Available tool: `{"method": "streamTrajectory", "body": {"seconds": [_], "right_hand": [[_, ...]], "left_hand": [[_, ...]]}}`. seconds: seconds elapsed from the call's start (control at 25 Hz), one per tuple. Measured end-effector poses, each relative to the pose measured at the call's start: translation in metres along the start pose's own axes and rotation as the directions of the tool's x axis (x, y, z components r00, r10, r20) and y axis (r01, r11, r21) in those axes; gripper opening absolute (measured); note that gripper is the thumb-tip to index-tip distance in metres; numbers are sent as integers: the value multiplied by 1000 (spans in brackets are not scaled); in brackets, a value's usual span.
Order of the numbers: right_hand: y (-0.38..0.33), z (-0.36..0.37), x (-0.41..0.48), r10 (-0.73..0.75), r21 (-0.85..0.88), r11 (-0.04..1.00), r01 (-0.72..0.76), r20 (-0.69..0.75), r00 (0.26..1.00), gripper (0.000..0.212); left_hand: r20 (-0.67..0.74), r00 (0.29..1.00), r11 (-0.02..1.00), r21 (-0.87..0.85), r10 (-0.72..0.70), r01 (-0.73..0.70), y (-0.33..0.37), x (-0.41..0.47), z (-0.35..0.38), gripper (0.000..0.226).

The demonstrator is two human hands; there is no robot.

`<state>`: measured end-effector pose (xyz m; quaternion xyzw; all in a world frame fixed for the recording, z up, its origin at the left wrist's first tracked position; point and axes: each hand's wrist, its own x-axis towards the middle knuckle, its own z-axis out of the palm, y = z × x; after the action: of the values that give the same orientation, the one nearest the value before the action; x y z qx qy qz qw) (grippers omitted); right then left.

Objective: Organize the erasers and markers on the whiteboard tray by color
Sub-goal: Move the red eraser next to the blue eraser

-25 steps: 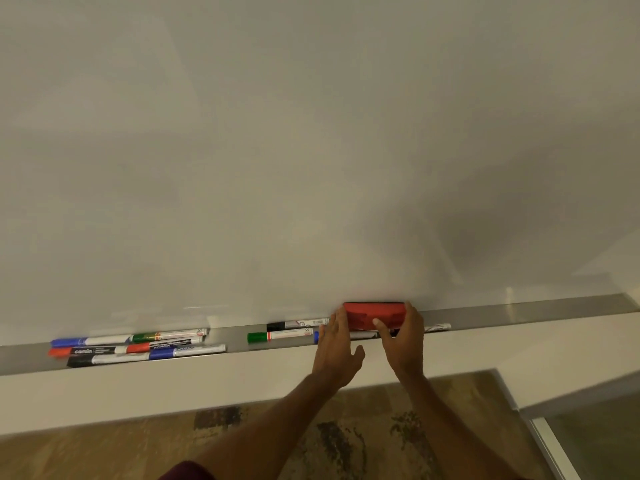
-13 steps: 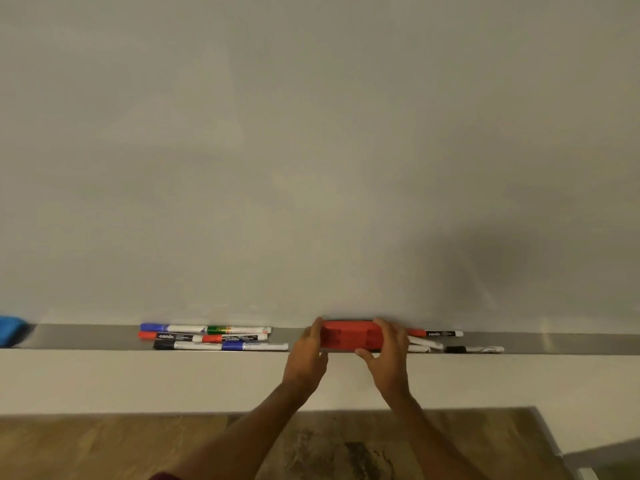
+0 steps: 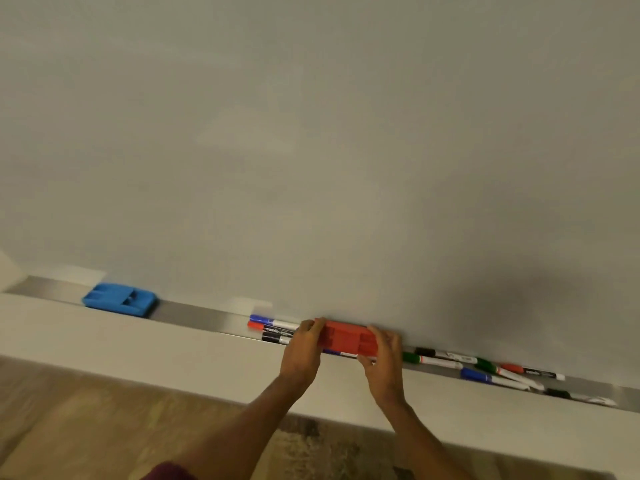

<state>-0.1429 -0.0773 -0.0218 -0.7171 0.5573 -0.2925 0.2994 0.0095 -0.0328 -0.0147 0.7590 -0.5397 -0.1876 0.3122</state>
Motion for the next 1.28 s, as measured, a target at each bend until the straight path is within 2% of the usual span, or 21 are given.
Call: {"method": "streamTrajectory", "body": {"seconds": [0.28,0.48,0.72,0.88,0.96,1.12,1.28], "right_hand": [[-81,82,-3,1,-18,1000,1,94,996,63],[-137,142,-6,-16,-34,999,22,176,984,65],[-180,200,-7,9,-26,1000,-3,269,963,61],[-198,222,-2,64,-19,998,-61,333,941,62],[-202,232,2,91,-16,996,-91,338,937,61],[-194,254,11,115,-34,993,-110,341,933,55],[-194,258,15,110,-18,994,-110,347,931,47]], "left_hand": [[-43,997,990,119,-71,76,-81,6,-69,60],[-52,988,974,168,-145,152,-146,7,-119,62],[1,972,951,207,-235,230,-205,16,-163,70],[40,960,939,223,-277,262,-229,28,-175,68],[37,956,936,217,-291,276,-237,33,-178,61],[55,946,921,254,-320,297,-250,38,-178,62],[35,956,870,424,-293,251,-250,41,-176,64]]}}
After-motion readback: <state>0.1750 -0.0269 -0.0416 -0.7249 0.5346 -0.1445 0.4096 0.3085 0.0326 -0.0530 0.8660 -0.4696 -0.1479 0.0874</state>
